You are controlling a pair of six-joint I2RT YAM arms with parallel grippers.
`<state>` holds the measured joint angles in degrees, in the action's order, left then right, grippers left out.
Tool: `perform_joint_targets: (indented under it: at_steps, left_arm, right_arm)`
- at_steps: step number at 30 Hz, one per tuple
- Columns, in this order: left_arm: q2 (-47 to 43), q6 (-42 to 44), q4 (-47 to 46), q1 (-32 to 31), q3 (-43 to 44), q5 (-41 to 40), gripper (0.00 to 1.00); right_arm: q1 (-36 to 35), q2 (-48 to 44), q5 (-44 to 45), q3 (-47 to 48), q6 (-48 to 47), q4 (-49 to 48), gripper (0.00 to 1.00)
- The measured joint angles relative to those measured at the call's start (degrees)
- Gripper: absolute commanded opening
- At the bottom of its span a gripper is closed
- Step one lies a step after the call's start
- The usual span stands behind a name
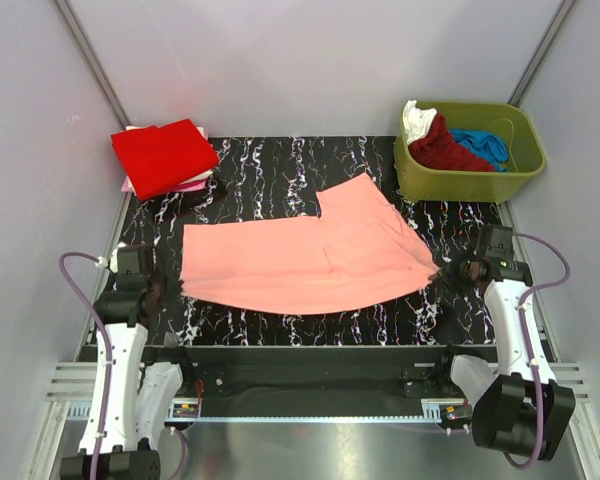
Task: Fold and stack the t-shirts
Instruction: Fold the tshirt
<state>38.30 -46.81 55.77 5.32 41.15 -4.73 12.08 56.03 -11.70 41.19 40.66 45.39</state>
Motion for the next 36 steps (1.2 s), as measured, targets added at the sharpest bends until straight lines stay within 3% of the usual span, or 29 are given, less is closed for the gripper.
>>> perform_joint_targets:
  at_steps: [3,5,6,7,8,9,10,12,13,16,19,22,29,36]
  left_arm:
    - [-2.3,0.1,3.3,0.0,1.0,0.2,0.07]
    - [-4.0,0.5,5.9,0.0,1.7,0.0,0.11]
    - [-4.7,0.7,7.1,0.0,2.1,-0.1,0.21]
    - [-5.6,1.1,8.5,0.0,2.6,-0.3,0.28]
    - [-6.5,1.6,9.8,0.0,3.2,-0.5,0.37]
    - [-7.4,2.1,11.0,0.0,3.9,-0.8,0.44]
    - [-8.3,2.4,12.3,0.0,4.7,-1.2,0.59]
    - [-9.7,3.3,14.3,0.0,6.2,-1.7,0.72]
    - [-10.4,4.0,15.7,0.0,7.6,-2.1,0.84]
    - [-12.0,6.2,16.5,0.0,11.8,-3.7,0.99]
    - [-13.7,9.2,14.4,0.0,15.0,-5.2,0.99]
    - [-13.8,12.3,11.3,0.0,16.3,-6.4,0.99]
    - [-11.5,18.3,4.2,0.0,14.6,-6.1,0.99]
    - [-11.6,21.8,-3.2,0.0,10.7,-2.8,0.99]
  right_arm:
    - [0.0,-2.4,0.3,0.1,0.6,3.1,0.05]
    - [0.0,-4.2,0.7,0.2,1.0,5.6,0.21]
    - [0.0,-5.5,0.7,0.2,1.2,6.9,0.35]
    - [0.0,-6.5,0.7,0.2,1.6,7.8,0.70]
    - [0.0,-7.8,0.8,0.3,2.3,9.0,0.89]
    - [0.1,-9.0,1.1,0.4,2.4,10.1,0.98]
    - [0.1,-10.3,1.4,0.7,2.5,11.4,1.00]
    - [0.1,-12.3,2.2,1.7,2.5,13.6,1.00]
    - [0.1,-13.1,2.7,2.8,2.6,14.8,1.00]
    - [0.1,-14.1,3.1,6.3,2.7,15.0,1.00]
    - [0.1,-11.8,0.2,9.4,2.2,10.2,0.94]
    - [-2.0,-1.1,-2.4,16.1,0.4,7.0,0.94]
    - [-16.8,29.1,3.1,43.9,-8.2,0.9,0.93]
    - [-24.5,57.1,9.5,74.6,-15.1,2.8,0.84]
